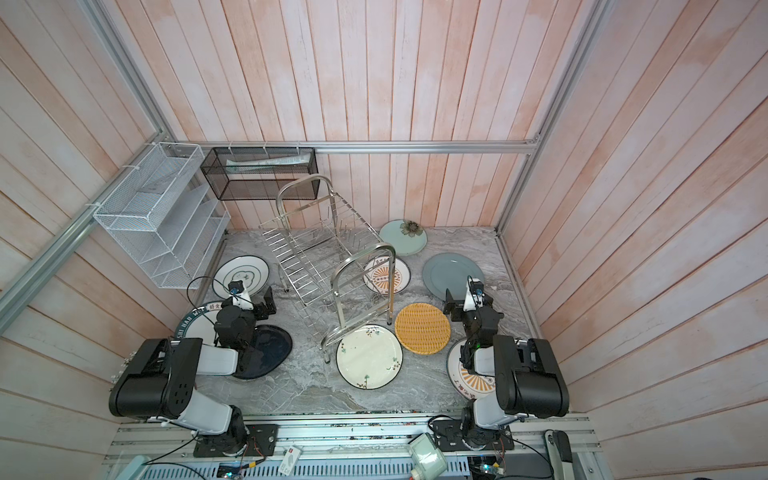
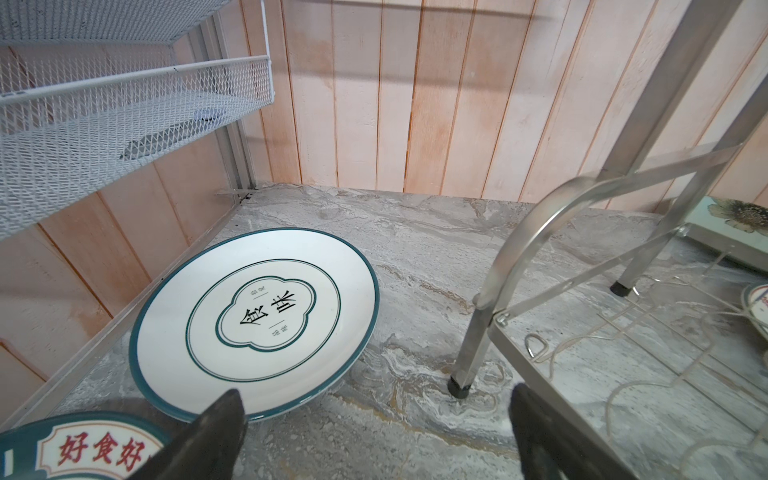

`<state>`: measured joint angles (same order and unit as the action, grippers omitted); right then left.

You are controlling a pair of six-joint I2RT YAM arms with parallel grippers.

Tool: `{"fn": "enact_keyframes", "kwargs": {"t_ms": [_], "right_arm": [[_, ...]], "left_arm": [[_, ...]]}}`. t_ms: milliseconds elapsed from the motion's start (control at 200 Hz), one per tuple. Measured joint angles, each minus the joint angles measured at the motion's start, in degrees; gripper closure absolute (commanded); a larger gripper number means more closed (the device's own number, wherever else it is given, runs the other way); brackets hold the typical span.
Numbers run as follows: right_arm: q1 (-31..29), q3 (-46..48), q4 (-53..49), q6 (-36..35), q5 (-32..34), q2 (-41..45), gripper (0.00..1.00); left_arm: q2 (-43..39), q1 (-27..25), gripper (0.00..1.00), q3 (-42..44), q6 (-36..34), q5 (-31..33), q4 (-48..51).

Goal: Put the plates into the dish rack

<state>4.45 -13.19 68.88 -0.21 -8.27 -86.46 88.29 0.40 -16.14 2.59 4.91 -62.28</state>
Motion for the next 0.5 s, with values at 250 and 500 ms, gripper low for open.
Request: {"fn": "enact_keyframes", "kwargs": {"t_ms": [250, 500], "right_arm": [[0.00, 0.00, 0.00, 0.02, -0.28, 0.00, 0.02], [0.00, -0.04, -0.07, 0.07, -0.48, 0.00, 0.02]], "left_arm": [[0.00, 0.00, 0.00, 0.00, 0.00, 0.00, 0.00], [0.00, 0.07, 0.00, -0.07, 0.00, -0.20, 0.00]]}}
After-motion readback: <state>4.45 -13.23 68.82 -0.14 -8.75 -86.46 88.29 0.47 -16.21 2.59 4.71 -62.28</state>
